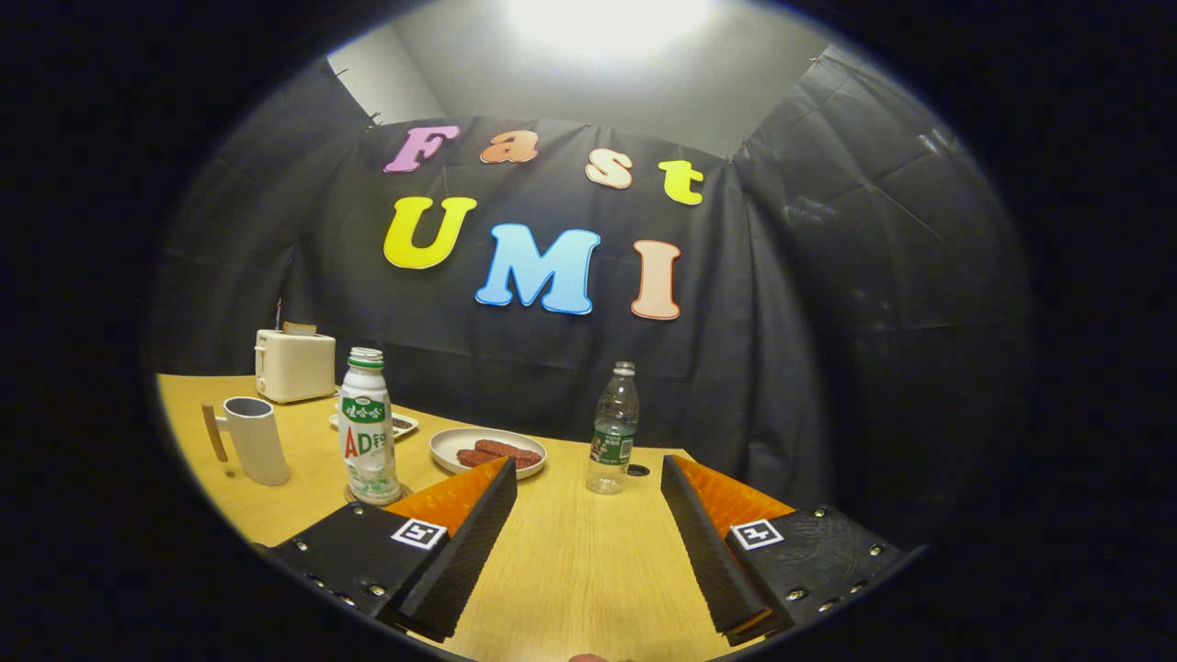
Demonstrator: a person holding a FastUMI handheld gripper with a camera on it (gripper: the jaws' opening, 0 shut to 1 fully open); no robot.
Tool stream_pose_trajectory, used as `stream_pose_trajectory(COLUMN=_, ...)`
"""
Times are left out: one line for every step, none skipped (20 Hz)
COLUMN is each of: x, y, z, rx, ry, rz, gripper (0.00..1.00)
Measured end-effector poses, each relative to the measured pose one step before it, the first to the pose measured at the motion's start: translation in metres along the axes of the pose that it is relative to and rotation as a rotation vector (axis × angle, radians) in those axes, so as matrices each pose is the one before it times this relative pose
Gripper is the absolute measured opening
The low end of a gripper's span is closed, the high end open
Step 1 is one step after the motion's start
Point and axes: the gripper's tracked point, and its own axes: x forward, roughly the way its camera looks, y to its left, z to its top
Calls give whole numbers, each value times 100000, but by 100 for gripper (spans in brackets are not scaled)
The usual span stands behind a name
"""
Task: Take the bottle from table, then pour the juice into the cup, finally place the bottle on the coaster
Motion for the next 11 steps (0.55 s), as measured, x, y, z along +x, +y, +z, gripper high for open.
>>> stream_pose_trajectory(x=380, y=-834, z=-601, rx=469, ry=297, rz=151, gripper=97)
stream_pose_trajectory(x=437, y=-420, z=-602, rx=1610, ry=63, rz=923, gripper=97)
stream_pose_trajectory(x=292, y=-324, z=-778, rx=2123, ry=931, rz=580, gripper=97)
stream_pose_trajectory(x=226, y=-368, z=-804, rx=1706, ry=1149, rz=218, gripper=97)
stream_pose_trajectory(x=109, y=-492, z=-998, rx=475, ry=1713, rz=-415, gripper=97)
stream_pose_trajectory(x=75, y=-241, z=-740, rx=1009, ry=2179, rz=15, gripper=97)
stream_pose_trajectory(x=-230, y=82, z=-525, rx=947, ry=1622, rz=660, gripper=97)
stream_pose_trajectory(x=-328, y=-315, z=431, rx=499, ry=-429, rz=-953, gripper=97)
stream_pose_trajectory(x=164, y=-283, z=8, rx=-460, ry=-937, rz=-931, gripper=97)
stream_pose_trajectory(x=-137, y=93, z=123, rx=-1619, ry=-762, rz=-361, gripper=97)
stream_pose_trajectory(x=-75, y=-20, z=-171, rx=-2171, ry=-642, rz=-682, gripper=97)
